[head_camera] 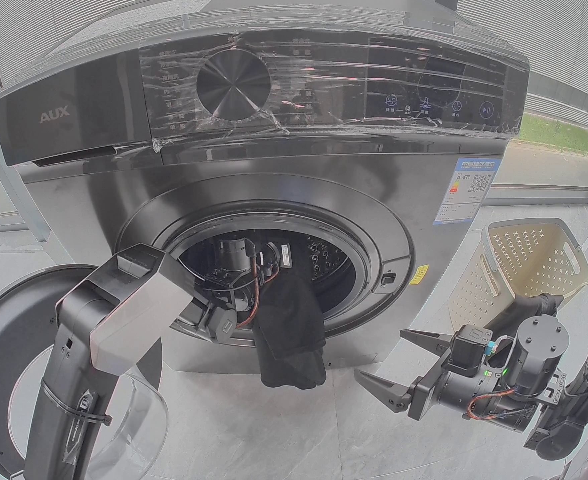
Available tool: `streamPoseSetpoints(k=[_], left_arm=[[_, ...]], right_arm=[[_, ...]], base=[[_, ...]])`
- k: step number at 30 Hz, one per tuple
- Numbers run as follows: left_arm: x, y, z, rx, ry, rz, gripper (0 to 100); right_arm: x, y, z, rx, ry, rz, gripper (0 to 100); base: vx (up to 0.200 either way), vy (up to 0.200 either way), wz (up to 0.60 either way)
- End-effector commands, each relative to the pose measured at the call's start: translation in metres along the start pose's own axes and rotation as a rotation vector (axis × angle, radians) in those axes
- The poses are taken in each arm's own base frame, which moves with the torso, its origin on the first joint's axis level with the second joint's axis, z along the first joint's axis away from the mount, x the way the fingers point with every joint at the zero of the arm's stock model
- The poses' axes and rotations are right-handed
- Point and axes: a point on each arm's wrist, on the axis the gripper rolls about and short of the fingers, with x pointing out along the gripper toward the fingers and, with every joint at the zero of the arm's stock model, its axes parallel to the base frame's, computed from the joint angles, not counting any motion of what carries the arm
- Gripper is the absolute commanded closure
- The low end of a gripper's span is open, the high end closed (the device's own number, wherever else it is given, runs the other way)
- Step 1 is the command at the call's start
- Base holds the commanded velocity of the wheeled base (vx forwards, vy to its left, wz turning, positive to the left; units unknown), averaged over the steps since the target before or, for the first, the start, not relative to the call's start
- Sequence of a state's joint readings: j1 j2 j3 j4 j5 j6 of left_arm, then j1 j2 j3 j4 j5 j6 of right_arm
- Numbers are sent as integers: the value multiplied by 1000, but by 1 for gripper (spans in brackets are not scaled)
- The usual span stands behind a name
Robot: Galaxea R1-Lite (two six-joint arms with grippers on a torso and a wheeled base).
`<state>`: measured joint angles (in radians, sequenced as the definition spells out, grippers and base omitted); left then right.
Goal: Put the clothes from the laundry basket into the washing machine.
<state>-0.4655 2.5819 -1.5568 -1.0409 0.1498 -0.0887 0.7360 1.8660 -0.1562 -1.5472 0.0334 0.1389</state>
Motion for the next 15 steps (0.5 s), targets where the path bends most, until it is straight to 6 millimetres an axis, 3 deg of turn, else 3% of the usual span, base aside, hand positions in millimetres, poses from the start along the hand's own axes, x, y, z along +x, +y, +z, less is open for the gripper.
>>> streamPoseSetpoints(k=[1,7,8,13,15], left_arm=[[8,5,-2,-3,-9,37,100],[8,7,-3,-5,-5,44,100],[7,7,-2,-5,-4,44,0],[-3,5,9,-33,11,41,0],[-19,2,14,-42,106,20,0]], right_arm=[[0,0,0,0,0,2,0],[0,1,-1,0,5,5,0],[0,1,-1,0,4,5,0],[0,1,0,1,1,5,0],[0,1,-1,1,2,5,0]], base=[[0,0,0],[0,0,0],[0,0,0],[0,0,0],[0,0,0]])
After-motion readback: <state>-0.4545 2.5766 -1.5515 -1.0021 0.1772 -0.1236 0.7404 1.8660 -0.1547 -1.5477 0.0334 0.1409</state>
